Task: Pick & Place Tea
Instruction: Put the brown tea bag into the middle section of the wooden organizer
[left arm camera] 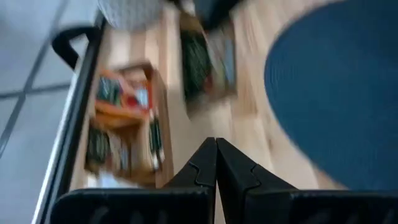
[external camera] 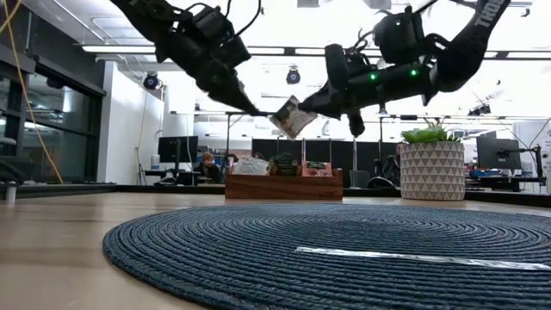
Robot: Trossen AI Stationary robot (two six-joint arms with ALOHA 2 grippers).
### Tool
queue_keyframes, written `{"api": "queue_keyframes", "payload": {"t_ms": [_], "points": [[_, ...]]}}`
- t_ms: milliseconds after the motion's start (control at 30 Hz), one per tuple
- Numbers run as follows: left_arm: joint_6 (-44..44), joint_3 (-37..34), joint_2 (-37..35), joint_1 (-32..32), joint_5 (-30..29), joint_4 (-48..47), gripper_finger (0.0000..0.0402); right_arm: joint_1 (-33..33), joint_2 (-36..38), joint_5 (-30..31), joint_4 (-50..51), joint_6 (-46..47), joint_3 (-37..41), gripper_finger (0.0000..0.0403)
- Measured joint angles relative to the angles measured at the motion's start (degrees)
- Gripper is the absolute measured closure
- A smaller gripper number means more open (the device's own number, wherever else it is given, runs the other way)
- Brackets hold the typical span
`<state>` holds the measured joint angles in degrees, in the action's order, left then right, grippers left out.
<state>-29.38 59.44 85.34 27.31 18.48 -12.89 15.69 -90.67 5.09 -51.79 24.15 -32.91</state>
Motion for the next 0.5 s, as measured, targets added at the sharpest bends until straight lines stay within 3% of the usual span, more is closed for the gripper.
{"api": "queue_keyframes", "payload": {"t_ms": [267,500], "points": [[8.3,0.1,0.0,0.1,2.3,10.2,0.0401,4.4,0.5,-13.4,-3.8,-2.1,-1.4,0.0403],[8.3,3.1,0.0,0.1,8.3,9.8,0.0401,6.9,0.5,-20.6,-3.8,-3.3,-2.0,0.0403]]}}
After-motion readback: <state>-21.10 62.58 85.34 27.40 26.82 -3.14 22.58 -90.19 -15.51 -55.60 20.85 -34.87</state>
